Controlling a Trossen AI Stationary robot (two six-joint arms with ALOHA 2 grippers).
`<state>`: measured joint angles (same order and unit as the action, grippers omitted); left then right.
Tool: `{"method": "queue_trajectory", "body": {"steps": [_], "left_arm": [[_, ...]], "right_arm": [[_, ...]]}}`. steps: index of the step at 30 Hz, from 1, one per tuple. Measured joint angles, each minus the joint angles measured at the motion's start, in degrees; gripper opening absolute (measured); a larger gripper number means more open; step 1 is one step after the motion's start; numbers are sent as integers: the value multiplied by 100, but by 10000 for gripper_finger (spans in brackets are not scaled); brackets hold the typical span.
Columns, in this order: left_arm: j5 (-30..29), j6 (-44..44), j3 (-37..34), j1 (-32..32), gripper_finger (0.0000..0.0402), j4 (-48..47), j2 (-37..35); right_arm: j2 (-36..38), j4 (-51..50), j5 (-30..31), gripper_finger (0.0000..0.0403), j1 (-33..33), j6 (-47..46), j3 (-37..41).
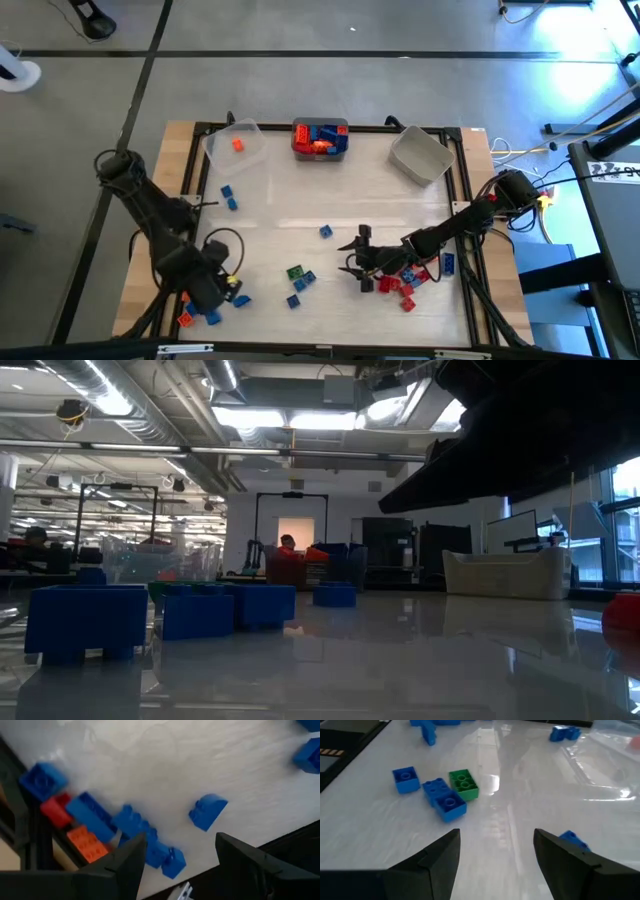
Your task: Sort blocks by size
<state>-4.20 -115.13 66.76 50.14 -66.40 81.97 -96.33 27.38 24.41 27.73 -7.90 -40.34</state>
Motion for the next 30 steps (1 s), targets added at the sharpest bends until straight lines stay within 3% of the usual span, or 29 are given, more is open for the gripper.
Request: {"method": "queue_trajectory", "body": {"steps": [6, 11, 21, 30], "left_arm": [[140, -1172, -2, 365, 225, 118, 237], [266, -1638, 0, 466, 225, 245, 526], [667, -1794, 0, 495, 225, 298, 1279], [683, -1844, 0, 512, 225, 389, 1660]], "right_arm": [[0, 74, -156, 248, 0, 2, -2], [0, 128, -156, 248, 0, 2, -2], [0, 133, -157, 248, 0, 4, -2], [0, 151, -158, 248, 0, 4, -2]]}}
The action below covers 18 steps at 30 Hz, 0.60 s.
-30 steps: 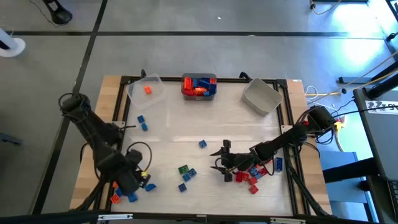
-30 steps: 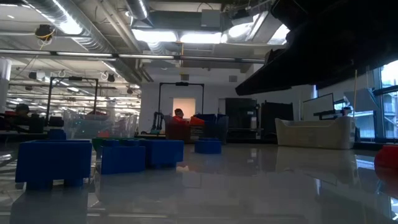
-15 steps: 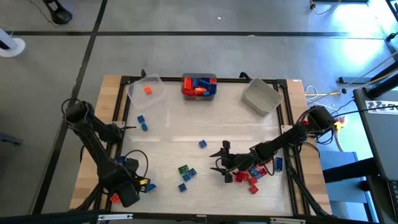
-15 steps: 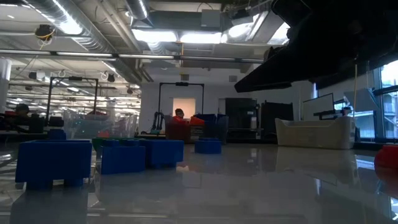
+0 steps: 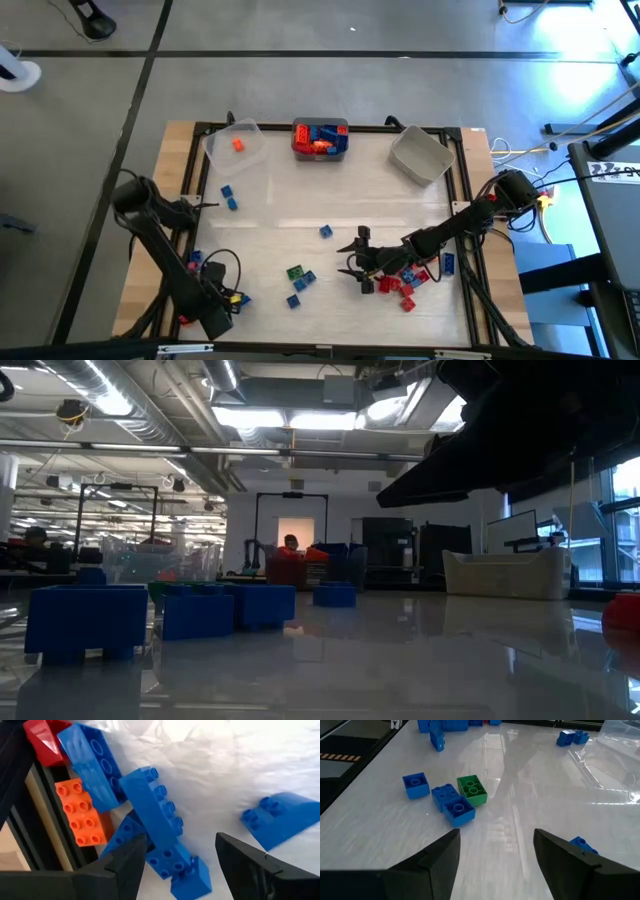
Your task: Sort blocks by size
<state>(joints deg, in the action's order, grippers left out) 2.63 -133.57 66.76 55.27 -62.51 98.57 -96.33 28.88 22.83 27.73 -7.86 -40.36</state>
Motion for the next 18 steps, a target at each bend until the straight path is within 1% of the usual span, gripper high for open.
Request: {"method": "queue_trajectory", "body": {"steps": [9, 13, 15, 18], "left_arm": [[-2, -1, 0, 0, 225, -155, 232], [-2, -59, -169, 13, 225, -71, 235], [-2, -125, -337, 42, 225, 134, 235], [-4, -147, -606, 61, 225, 708, 237]], "right_arm": [[0, 0, 0, 248, 0, 0, 0], [0, 8, -1, 248, 0, 0, 0], [0, 9, 0, 248, 0, 0, 0], [0, 10, -30, 248, 0, 1, 0]]}}
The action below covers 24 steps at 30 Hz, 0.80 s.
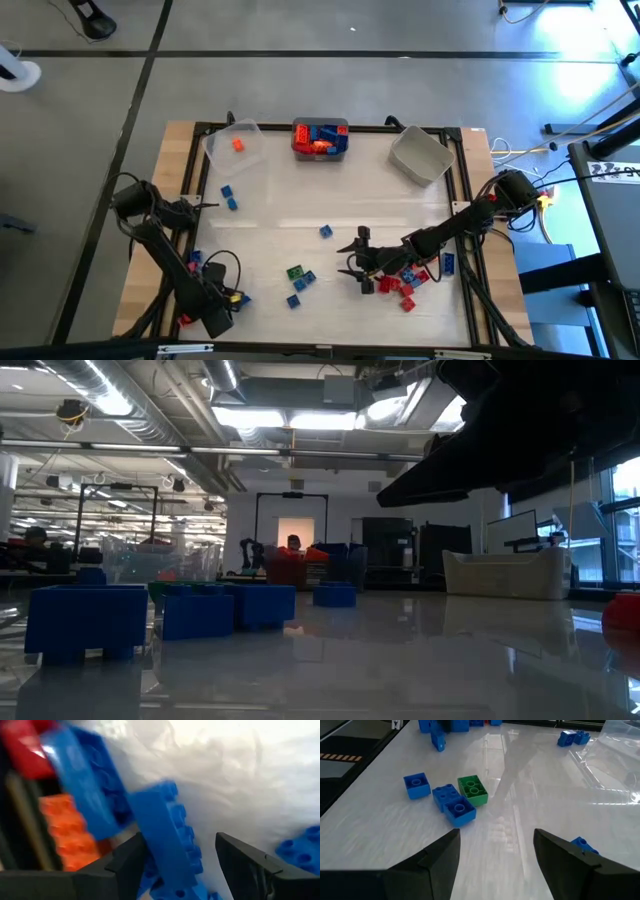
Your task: Sort blocks by size
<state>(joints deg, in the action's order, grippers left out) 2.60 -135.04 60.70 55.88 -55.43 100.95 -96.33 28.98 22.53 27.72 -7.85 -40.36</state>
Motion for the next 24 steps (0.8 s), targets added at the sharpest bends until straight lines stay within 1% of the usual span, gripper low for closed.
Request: {"method": "queue_trajectory", "body": {"steps": [3, 9, 11, 14, 21, 24], "left_arm": [[-39, -3, -217, -1, 225, 399, -19], [-130, 158, -370, 0, 225, 447, -35], [-173, 225, -375, 2, 218, 443, -33], [-262, 312, -378, 2, 192, 467, -28], [-354, 606, -385, -14, 105, 532, -33], [-321, 804, -384, -82, 80, 513, -76]], "right_arm": [[0, 3, -30, 248, 0, 1, 0], [0, 12, -30, 248, 0, 1, 0], [0, 12, -32, 248, 0, 1, 0], [0, 11, -31, 248, 0, 1, 0], [0, 12, -32, 248, 0, 1, 0], [0, 12, -32, 248, 0, 1, 0]]}}
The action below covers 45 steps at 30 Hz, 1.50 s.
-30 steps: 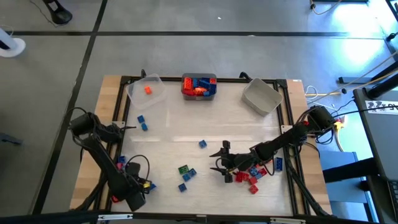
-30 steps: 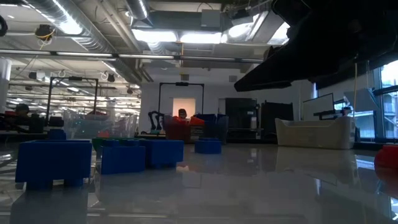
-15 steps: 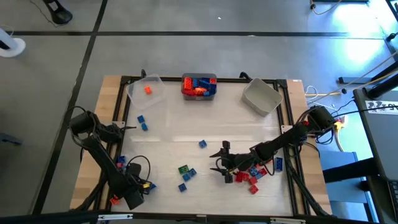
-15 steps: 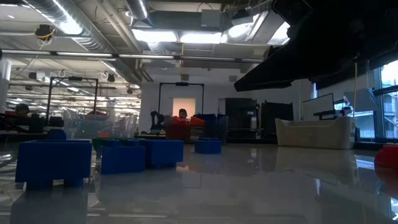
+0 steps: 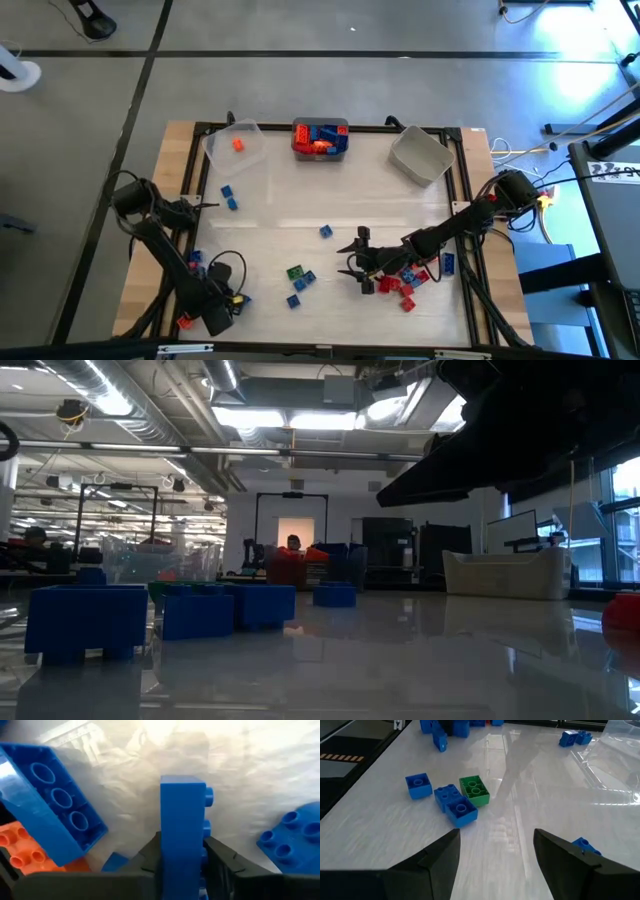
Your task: Sort blocks by size
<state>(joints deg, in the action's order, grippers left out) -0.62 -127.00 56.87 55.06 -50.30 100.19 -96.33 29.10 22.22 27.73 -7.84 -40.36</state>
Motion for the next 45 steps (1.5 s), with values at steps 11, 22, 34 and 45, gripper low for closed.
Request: {"method": "queue_trajectory", "body": {"steps": [11, 22, 34, 45], "left_arm": [[-530, 1251, -9, -762, 85, -553, -865], [-2872, 4572, 4, -2506, 91, -49, -1932], [-2613, 8684, 13, -4862, 88, 2772, -1938], [-1760, 10218, 15, -6596, 85, 3718, -1545]], "right_arm": [[0, -1, -39, 248, 0, 2, 0], [0, -4, 9, 248, -11, 13, 0], [0, -20, 20, 248, -11, 61, 0], [2, -14, 22, 248, -11, 88, 0]]}}
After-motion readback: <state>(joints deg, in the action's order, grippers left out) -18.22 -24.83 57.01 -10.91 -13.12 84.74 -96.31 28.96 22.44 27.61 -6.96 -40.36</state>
